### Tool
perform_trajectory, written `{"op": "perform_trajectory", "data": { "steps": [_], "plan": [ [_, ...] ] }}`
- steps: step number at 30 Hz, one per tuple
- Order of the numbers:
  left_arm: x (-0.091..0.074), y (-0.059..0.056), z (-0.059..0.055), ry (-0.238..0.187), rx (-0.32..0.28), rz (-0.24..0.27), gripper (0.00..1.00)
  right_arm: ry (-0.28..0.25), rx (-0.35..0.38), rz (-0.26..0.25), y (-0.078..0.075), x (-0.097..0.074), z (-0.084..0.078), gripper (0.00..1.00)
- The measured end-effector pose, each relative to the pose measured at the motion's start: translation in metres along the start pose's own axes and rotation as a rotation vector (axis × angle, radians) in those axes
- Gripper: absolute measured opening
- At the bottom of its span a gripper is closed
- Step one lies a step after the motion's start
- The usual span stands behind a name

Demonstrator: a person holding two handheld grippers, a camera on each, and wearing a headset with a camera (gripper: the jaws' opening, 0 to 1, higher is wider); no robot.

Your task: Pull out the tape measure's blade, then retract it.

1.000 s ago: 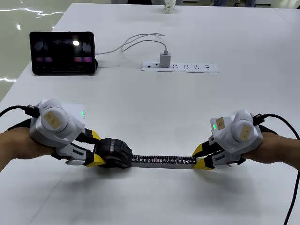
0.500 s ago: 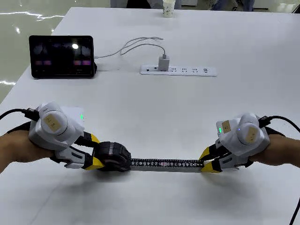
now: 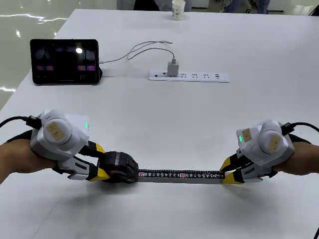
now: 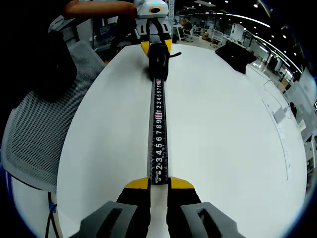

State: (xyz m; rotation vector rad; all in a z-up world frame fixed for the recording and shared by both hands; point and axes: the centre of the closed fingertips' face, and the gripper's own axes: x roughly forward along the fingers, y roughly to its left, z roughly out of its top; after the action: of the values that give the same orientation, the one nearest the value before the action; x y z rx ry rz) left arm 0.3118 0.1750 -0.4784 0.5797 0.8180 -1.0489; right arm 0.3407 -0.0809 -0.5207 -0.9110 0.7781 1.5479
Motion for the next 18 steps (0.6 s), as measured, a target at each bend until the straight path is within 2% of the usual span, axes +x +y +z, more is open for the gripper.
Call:
{"op": "perform_trajectory", "data": {
  "steps": [10,18],
  "plan": [
    [-0.001,0.000,0.000,0.003,0.002,-0.001,0.23,0.043,-0.002,-0.007,0.000,-0.008,-0.016,0.07],
    [-0.001,0.000,0.000,0.006,0.004,0.004,0.24,0.045,0.006,-0.015,0.000,-0.011,-0.018,0.08]
  ]
}}
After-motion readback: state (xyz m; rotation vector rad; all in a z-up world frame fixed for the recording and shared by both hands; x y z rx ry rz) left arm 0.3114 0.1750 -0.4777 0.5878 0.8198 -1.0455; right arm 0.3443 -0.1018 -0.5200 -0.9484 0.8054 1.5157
